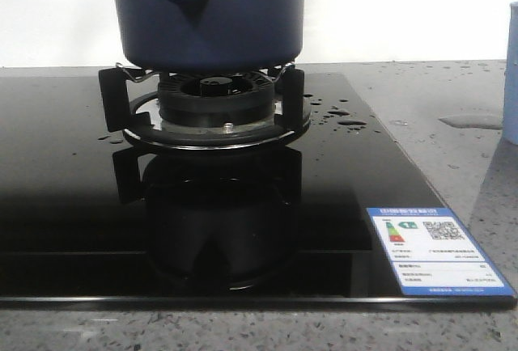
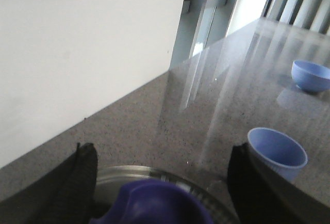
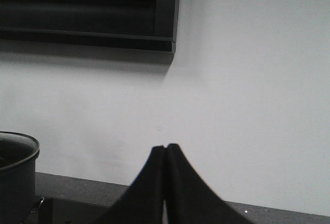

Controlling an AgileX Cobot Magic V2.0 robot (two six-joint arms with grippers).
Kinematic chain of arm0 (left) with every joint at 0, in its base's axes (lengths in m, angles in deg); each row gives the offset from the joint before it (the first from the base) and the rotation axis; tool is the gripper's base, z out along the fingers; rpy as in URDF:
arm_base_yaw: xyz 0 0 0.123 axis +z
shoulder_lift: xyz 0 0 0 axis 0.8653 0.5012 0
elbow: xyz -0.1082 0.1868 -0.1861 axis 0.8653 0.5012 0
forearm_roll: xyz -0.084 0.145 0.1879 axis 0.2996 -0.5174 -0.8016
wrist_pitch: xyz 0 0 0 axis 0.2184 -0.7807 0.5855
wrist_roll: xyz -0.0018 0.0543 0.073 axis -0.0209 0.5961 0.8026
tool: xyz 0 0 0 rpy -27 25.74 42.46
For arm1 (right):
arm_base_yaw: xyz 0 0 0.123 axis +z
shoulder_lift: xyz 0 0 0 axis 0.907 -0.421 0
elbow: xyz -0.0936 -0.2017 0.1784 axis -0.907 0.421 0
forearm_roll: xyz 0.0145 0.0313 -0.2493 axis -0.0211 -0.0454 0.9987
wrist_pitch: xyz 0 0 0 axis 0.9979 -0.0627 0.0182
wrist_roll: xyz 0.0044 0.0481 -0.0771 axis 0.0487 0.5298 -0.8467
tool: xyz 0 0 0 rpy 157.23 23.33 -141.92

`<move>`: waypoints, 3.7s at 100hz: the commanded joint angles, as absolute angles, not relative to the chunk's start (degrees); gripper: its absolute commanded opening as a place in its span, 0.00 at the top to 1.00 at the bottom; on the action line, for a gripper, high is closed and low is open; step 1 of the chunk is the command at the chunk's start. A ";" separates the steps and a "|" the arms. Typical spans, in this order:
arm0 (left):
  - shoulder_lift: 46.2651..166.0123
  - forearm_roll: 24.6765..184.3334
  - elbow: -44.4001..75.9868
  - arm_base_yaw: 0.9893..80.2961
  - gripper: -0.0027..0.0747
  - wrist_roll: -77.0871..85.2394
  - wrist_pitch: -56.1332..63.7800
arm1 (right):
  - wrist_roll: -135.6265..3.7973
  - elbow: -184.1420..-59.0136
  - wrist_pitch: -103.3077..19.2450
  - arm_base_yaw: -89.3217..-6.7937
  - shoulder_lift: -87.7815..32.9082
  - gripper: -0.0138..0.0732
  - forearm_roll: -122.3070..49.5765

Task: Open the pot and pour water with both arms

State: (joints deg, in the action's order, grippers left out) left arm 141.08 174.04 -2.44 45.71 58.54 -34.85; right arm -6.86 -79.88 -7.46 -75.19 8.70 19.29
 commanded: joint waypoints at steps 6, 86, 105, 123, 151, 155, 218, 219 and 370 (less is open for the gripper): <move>133.75 179.18 -4.44 46.77 0.34 58.60 -36.88 | -6.80 -81.39 -5.09 -75.08 8.34 0.93 18.71; 51.10 171.67 49.95 56.50 0.99 46.47 6.14 | 26.10 -81.39 2.92 -72.24 16.11 0.93 56.54; 53.17 163.58 52.66 55.94 0.99 40.45 -5.92 | 26.10 -81.27 7.99 -72.24 16.07 0.93 56.80; 59.14 165.60 51.55 56.06 0.99 40.45 -5.65 | 26.10 -81.27 8.28 -72.24 16.07 0.93 57.43; 59.99 165.61 51.55 56.06 0.99 40.45 -2.11 | 26.10 -81.05 10.85 -72.24 16.07 0.93 57.56; 59.99 165.61 51.55 56.06 0.99 40.45 -2.11 | 26.10 -81.05 10.85 -72.24 16.07 0.93 57.56; 59.99 160.35 51.97 56.06 0.99 40.57 2.49 | 26.10 -81.05 10.85 -72.24 16.07 0.93 57.56; 59.99 160.34 52.10 56.06 0.99 40.57 3.18 | 26.10 -81.05 10.85 -72.24 16.07 0.93 57.56; 47.31 83.19 75.14 58.12 0.99 -26.47 0.90 | 26.10 -81.05 10.75 -72.24 16.07 0.93 57.56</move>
State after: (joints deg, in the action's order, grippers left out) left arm 48.37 82.38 73.16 58.10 -25.91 -2.08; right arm 26.04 -79.88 10.84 -72.28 16.66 59.81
